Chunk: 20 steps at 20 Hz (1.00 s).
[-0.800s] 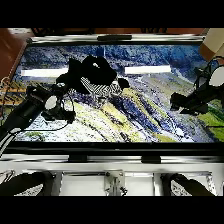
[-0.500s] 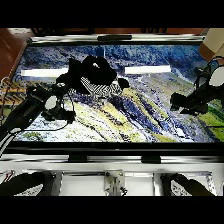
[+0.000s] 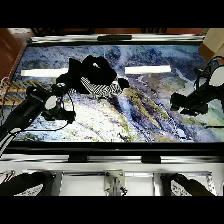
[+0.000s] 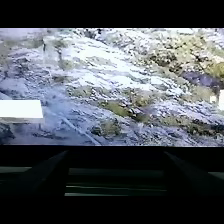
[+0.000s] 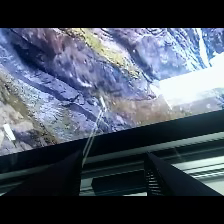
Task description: Fold the shirts.
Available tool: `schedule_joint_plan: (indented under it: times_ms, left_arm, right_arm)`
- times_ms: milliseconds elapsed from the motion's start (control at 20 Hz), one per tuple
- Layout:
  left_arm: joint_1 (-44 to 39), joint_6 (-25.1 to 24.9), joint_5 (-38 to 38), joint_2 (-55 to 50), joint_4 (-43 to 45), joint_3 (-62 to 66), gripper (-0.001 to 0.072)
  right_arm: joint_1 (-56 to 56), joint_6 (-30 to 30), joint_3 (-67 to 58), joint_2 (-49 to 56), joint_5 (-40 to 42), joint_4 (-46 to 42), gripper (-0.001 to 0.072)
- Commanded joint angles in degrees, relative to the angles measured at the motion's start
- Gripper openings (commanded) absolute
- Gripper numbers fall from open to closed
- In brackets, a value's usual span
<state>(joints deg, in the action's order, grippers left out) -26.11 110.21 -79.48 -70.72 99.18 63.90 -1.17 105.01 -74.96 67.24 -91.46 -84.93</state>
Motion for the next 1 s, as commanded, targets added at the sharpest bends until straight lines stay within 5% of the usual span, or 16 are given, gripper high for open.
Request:
schedule_joint_plan:
  times_ms: [0,350,550,850,950]
  left_arm:
    - [0.0,0.0,3.3,0.0,-0.2,0.0,0.0720]
    - [0.0,0.0,11.5,-0.1,-0.2,0.0,0.0720]
    - [0.5,-3.0,18.6,-2.6,-0.3,0.5,0.0720]
    - [8.3,-1.4,32.1,-17.2,-17.1,11.9,0.0720]
    - [10.5,-4.3,35.4,-22.2,-23.9,16.3,0.0720]
  right_arm:
    - [0.0,0.1,0.0,0.0,0.4,0.9,0.0506]
    - [0.0,-1.1,0.0,0.0,2.5,-1.1,0.0506]
    - [0.0,-14.5,0.0,0.1,6.0,-1.0,0.0506]
    - [0.3,-13.9,0.0,0.1,9.6,1.4,0.0506]
    - [0.3,-13.9,0.0,0.1,9.6,2.0,0.0506]
